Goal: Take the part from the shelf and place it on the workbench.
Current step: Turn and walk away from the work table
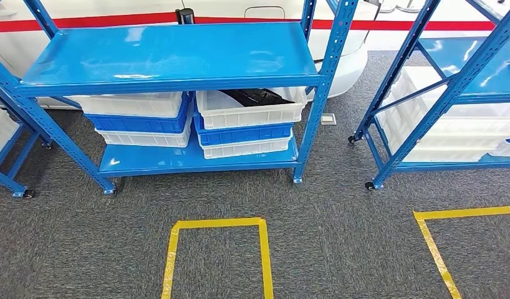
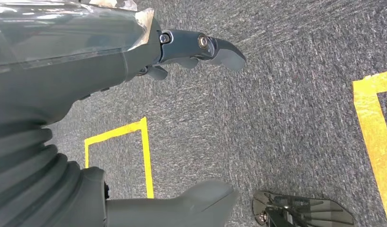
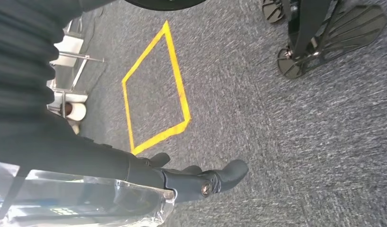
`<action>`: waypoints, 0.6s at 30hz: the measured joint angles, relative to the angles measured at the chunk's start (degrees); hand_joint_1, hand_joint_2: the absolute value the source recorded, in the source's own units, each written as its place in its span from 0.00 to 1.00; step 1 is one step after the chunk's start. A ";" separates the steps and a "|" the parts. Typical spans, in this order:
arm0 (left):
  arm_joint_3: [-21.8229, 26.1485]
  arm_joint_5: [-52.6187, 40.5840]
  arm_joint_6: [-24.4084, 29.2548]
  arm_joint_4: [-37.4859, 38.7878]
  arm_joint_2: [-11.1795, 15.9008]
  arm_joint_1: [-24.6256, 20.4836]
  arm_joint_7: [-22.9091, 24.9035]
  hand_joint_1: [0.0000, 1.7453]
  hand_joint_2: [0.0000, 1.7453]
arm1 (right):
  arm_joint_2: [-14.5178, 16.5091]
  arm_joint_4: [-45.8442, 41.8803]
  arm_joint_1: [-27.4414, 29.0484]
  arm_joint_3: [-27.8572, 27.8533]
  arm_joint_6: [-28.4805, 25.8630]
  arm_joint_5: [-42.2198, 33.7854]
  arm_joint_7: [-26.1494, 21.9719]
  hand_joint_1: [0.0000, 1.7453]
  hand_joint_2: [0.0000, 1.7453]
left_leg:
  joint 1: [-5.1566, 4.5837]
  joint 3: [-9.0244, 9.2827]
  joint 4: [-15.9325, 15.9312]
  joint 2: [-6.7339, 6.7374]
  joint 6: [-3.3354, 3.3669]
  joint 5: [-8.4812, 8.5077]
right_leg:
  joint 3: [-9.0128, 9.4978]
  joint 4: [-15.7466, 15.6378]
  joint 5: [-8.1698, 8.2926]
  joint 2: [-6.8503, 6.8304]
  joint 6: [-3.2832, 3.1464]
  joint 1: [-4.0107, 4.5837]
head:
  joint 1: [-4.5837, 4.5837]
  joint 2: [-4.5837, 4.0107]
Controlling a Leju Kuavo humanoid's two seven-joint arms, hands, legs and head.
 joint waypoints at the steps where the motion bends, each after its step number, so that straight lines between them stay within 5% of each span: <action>1: -1.31 1.38 -0.34 -0.22 0.29 0.27 0.09 0.00 1.00 | -0.12 -0.20 0.22 0.36 0.37 -0.73 -0.33 0.00 1.00 | 0.00 -0.02 0.00 0.00 -0.01 -0.01 | -0.11 0.00 -0.02 0.00 0.01 0.00 | 0.00 0.00; 4: -5.31 5.75 -1.39 -0.91 1.21 1.09 0.31 0.00 1.00 | -0.50 -0.84 0.93 1.48 1.52 -3.04 -1.40 0.00 1.00 | 0.00 -0.07 -0.01 0.00 -0.03 -0.03 | -0.16 0.00 -0.05 0.00 0.05 0.00 | 0.00 0.00; 8: -10.77 11.32 -2.75 -1.83 2.36 2.33 0.55 0.00 0.00 | -1.01 -1.74 1.96 3.00 3.04 -6.06 -2.82 0.00 0.00 | 0.00 -0.05 -0.01 0.00 -0.03 -0.02 | -0.16 0.00 -0.04 0.00 0.06 0.00 | 0.00 0.00; 18: -23.95 25.52 -6.19 -4.21 5.19 5.18 1.34 0.00 0.00 | -2.33 -4.21 4.23 6.89 6.91 -13.68 -6.38 0.00 0.00 | 0.00 -0.12 -0.01 -0.01 -0.03 -0.02 | -0.22 0.00 -0.04 0.00 0.07 0.00 | 0.00 0.00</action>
